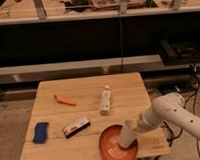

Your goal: Place the ceramic cup in the ceramic bowl

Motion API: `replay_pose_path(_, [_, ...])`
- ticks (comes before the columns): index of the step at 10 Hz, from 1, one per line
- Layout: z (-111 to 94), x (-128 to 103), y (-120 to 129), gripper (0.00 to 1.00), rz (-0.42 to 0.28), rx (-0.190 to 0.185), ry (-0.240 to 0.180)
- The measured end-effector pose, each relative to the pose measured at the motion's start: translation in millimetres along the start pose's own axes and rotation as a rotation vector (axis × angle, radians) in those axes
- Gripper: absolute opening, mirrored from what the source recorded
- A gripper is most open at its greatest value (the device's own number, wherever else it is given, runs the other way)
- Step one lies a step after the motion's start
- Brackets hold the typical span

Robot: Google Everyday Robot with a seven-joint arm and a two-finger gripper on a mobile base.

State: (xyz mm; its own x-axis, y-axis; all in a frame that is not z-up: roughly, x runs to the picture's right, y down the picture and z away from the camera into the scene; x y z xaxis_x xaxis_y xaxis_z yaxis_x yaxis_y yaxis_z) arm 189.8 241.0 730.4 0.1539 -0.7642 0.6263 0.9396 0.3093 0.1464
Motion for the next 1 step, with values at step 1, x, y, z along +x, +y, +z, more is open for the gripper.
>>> replay_pose_path(1, [0.4, -0.1, 1.4, 0.38, -0.001, -0.001, -0.001])
